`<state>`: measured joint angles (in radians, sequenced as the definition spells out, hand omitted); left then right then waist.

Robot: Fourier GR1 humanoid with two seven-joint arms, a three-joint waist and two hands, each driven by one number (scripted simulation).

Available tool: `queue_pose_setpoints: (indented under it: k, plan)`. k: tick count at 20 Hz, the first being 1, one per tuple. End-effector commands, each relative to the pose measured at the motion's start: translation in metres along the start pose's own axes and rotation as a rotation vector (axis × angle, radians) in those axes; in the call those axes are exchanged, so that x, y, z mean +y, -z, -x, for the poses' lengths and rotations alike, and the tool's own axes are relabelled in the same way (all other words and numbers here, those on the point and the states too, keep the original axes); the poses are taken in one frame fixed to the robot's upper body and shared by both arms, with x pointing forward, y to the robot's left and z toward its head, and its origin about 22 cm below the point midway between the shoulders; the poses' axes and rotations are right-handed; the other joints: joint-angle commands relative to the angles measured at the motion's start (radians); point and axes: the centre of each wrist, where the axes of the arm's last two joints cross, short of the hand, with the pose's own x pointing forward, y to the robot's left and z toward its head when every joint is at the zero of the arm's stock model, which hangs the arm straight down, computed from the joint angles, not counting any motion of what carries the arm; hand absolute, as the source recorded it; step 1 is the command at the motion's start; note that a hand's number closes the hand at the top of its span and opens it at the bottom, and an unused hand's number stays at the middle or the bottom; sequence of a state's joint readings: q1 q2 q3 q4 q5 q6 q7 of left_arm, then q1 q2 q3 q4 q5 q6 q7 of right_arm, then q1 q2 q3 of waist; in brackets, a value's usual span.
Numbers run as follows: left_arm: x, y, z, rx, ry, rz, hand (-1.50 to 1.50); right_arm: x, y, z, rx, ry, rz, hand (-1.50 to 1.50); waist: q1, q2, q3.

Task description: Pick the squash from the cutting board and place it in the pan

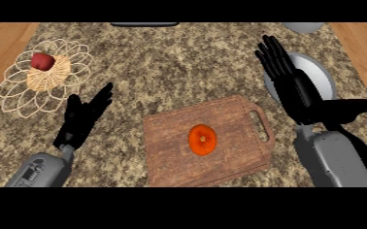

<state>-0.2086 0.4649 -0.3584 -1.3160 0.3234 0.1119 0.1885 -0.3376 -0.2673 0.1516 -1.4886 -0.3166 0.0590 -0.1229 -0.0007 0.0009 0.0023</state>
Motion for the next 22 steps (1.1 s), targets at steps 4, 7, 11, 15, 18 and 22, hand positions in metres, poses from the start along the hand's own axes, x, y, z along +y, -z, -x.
queue_pose_setpoints:
  k: [4,7,11,15,18,22]
  plan:
    - [0.019,0.005,-0.039,-0.218,-0.122,-0.215,0.00,0.015,0.006,-0.017,-0.091,0.004,0.077,1.50,0.000,-0.004,-0.003]
    - [0.019,-0.001,-0.052,-0.260,-0.213,-0.243,0.00,-0.013,-0.018,0.002,0.124,-0.368,0.198,1.50,-0.010,-0.017,-0.009]
    - [0.041,-0.020,-0.036,-0.248,-0.228,-0.295,0.00,0.002,-0.076,0.002,0.004,-0.526,0.261,1.50,-0.037,-0.025,-0.004]
    - [0.035,-0.022,-0.046,-0.266,-0.233,-0.274,0.00,0.009,-0.123,-0.012,0.109,-0.644,0.278,-1.50,-0.030,-0.013,-0.004]
    - [0.031,-0.018,-0.052,-0.265,-0.233,-0.255,0.00,0.014,-0.137,-0.026,0.111,-0.755,0.174,-1.50,-0.021,-0.006,-0.003]
    - [0.014,-0.020,-0.045,-0.265,-0.243,-0.265,0.00,0.014,-0.108,-0.075,0.106,-0.853,0.132,-1.50,-0.003,-0.003,-0.003]
